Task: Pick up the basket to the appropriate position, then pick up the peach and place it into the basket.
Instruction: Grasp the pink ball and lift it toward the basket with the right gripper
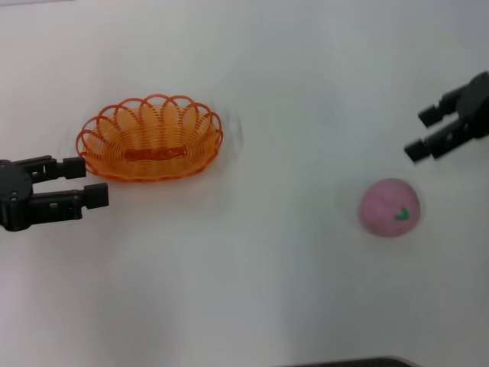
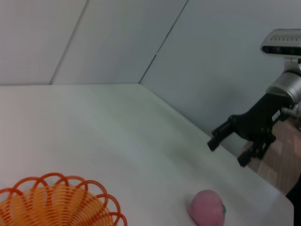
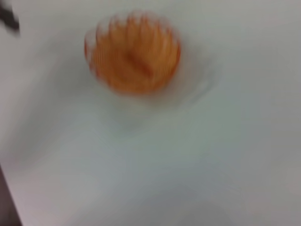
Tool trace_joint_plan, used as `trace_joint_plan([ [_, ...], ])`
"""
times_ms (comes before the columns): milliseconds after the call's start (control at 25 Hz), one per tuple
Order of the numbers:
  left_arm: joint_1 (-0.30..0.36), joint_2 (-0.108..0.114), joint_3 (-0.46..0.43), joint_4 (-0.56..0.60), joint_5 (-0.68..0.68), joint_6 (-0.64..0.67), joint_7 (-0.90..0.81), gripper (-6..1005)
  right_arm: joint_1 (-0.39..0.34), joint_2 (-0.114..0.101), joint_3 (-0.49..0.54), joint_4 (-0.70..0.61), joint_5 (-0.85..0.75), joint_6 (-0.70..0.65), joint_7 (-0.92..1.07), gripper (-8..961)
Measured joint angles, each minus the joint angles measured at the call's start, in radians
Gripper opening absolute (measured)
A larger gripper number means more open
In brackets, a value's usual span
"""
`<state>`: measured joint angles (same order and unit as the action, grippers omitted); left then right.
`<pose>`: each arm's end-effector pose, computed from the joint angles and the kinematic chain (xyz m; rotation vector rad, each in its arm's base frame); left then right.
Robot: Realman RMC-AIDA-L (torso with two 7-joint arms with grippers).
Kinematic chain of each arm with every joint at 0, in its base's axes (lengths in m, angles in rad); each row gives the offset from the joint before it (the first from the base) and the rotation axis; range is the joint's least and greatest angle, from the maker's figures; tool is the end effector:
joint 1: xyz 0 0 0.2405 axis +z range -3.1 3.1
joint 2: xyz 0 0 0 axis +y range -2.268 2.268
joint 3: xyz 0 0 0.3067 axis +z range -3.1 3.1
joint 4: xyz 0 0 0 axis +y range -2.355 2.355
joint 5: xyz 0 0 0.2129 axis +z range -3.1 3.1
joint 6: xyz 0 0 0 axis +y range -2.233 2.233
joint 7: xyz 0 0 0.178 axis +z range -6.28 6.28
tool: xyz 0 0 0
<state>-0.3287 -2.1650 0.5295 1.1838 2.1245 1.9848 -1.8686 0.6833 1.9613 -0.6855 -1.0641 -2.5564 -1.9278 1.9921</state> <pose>-0.2978 0.2806 0.0069 -2.7125 -1.0803 -0.6819 0.2863 0.3775 0.0417 -2.8464 1.0292 -0.1589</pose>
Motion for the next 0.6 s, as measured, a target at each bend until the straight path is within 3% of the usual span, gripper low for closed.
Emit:
trace_joint_plan([
  [280,-0.016,0.001,0.005,-0.059,0.000,-0.016,0.000,838,0.038,0.046,-0.169,0.024,-0.133,0.050,0.041,829],
  [600,-0.036,0.004,0.016,-0.106,0.000,-0.033,0.001,834,0.053,0.104,-0.283,0.096,-0.207,0.147,0.061,822],
])
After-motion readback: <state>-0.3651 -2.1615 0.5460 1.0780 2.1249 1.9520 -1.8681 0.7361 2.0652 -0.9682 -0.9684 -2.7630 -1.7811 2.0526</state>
